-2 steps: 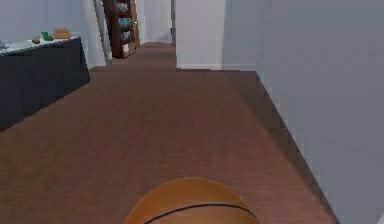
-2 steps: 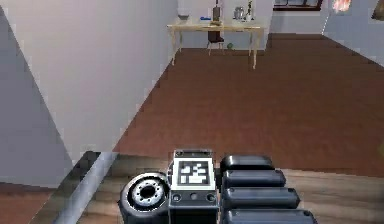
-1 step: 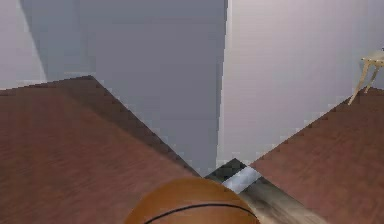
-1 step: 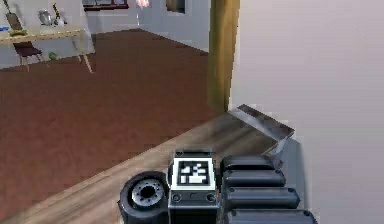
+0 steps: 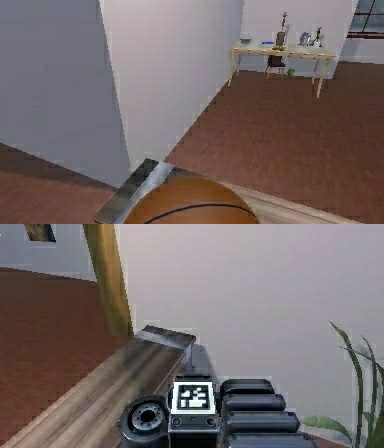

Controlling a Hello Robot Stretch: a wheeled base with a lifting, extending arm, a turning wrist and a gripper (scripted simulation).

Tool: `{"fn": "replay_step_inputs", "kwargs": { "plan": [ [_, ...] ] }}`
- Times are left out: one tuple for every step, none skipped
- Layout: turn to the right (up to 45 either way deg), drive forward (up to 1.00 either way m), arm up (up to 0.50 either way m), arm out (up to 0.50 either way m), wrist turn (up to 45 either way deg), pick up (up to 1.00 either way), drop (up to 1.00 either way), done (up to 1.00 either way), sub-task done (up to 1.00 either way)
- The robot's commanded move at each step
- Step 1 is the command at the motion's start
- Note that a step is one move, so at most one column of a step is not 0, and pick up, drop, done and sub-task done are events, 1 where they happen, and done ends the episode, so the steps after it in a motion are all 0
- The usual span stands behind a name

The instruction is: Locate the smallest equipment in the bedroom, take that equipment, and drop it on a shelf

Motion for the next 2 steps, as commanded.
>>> {"fn": "replay_step_inputs", "kwargs": {
  "plan": [
    [0.0, 0.00, 0.00, 0.40, 0.0, 0.00, 0.00, 0.00, 0.00],
    [0.0, 0.00, 0.00, 0.00, 39.0, 0.00, 0.00, 0.00, 0.00]
  ]
}}
